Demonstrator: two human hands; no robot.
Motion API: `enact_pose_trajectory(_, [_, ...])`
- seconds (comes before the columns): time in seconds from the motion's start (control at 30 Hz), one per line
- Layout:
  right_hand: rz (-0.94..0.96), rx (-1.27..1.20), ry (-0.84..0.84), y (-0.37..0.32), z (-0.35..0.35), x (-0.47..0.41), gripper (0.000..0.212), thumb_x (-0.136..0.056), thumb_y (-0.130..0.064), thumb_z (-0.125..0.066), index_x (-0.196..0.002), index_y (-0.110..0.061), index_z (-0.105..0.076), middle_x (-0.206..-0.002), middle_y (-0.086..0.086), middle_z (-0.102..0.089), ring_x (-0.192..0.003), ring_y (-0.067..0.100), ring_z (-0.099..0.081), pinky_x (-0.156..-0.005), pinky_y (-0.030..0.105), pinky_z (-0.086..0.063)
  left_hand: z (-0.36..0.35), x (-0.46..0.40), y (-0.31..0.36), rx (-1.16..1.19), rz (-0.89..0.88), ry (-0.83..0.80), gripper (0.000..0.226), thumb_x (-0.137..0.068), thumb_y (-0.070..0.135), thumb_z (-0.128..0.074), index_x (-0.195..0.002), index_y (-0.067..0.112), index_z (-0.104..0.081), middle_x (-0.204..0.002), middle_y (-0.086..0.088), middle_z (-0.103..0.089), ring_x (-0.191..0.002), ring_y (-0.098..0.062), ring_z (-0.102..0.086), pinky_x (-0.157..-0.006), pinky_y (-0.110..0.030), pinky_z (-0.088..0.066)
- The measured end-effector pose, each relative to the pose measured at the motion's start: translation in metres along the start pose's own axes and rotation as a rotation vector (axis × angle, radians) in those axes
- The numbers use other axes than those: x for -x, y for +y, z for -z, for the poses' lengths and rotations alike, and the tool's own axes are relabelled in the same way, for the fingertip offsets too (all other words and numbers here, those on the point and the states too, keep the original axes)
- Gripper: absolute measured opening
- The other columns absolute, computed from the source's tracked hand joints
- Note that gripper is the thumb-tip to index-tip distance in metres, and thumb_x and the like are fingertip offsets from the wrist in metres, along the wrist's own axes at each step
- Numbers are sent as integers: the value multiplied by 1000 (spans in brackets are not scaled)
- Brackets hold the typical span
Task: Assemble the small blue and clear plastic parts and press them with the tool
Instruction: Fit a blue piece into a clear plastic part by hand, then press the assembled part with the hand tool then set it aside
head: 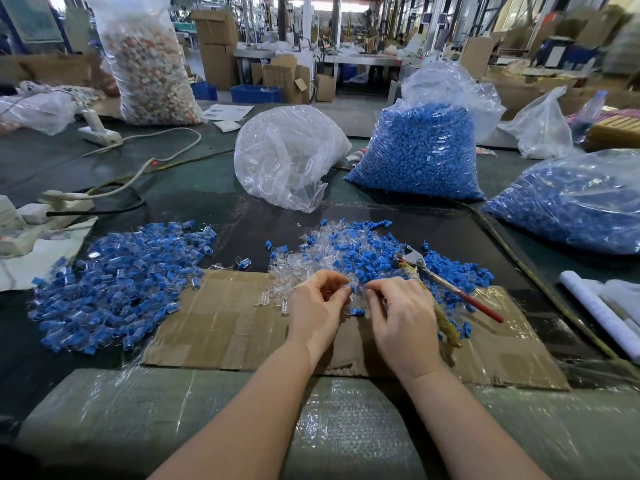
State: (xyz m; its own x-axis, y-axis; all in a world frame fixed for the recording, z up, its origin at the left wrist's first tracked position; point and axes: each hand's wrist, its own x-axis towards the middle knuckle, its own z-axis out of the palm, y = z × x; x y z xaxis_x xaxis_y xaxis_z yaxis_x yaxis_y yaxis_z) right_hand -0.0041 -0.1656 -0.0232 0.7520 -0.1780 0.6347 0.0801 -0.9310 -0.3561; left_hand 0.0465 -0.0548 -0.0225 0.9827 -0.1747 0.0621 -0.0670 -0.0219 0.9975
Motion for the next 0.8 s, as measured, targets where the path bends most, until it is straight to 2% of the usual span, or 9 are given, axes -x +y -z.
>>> enact_pose_trajectory(0.1, [-131,110,63,8,10,-9,15,-86,-14,-64,-99,-8,-66,-96,8,-66,-90,29,-59,-79,38,-39,-1,-2,2,10,24,5,21,-87,0,-59,-80,19,-60,-72,-3,-62,-64,-12,-58,-60,-24,-52])
enact_pose_trajectory(0.17, [-313,230,3,16,18,-17,31,-89,-23,-58,-116,-8,-59,-113,12,-61,-104,33,-53,-88,41,-35,0,-3,5,33,34,3,19,-88,0,-58,-81,17,-61,-73,-5,-61,-62,-10,-58,-57,-20,-52])
enact_pose_trajectory(0.27, [-605,453,-360,31,28,-30,53,-93,-42,-43,-138,-16,-35,-137,15,-44,-125,34,-38,-105,48,-23,1,-4,11,6,16,3,17,-88,0,-58,-83,16,-61,-74,-4,-61,-55,-1,-57,-53,-13,-49])
enact_pose_trajectory(0.33, [-709,466,-574,40,31,-36,57,-89,-44,-42,-139,-21,-30,-143,13,-37,-131,35,-32,-109,53,-18,0,-4,14,2,15,5,15,-88,1,-59,-84,16,-61,-74,-3,-61,-49,3,-54,-52,-13,-48])
enact_pose_trajectory(0.37, [-726,459,-629,43,31,-39,55,-87,-44,-44,-136,-22,-32,-142,12,-37,-131,35,-33,-108,54,-18,0,-5,15,6,21,8,14,-88,2,-59,-85,15,-61,-75,-3,-60,-50,2,-54,-51,-14,-47])
enact_pose_trajectory(0.5, [-668,492,-633,45,30,-45,40,-85,-48,-48,-115,-22,-44,-131,10,-44,-123,32,-38,-101,50,-27,-2,-6,19,48,68,32,10,-88,1,-58,-89,11,-62,-76,-7,-59,-57,-8,-54,-51,-17,-47])
enact_pose_trajectory(0.63, [-598,475,-578,42,30,-44,38,-90,-47,-45,-111,-16,-45,-127,16,-44,-120,34,-35,-99,48,-31,0,-7,23,159,121,48,8,-88,-2,-57,-91,5,-60,-68,-4,-57,-43,-2,-50,-44,-15,-44])
enact_pose_trajectory(0.7, [-521,487,-531,38,32,-43,32,-92,-43,-43,-104,-13,-43,-121,18,-47,-114,34,-38,-96,44,-33,2,-10,23,169,131,61,10,-88,-1,-58,-87,9,-60,-69,-3,-59,-46,-4,-52,-46,-16,-46])
enact_pose_trajectory(0.8, [-388,331,-462,28,40,-44,29,-95,-35,-40,-108,-11,-46,-110,16,-50,-105,31,-43,-88,40,-35,4,-17,23,202,155,80,12,-87,-1,-60,-84,11,-60,-75,-4,-61,-56,-8,-56,-52,-15,-49])
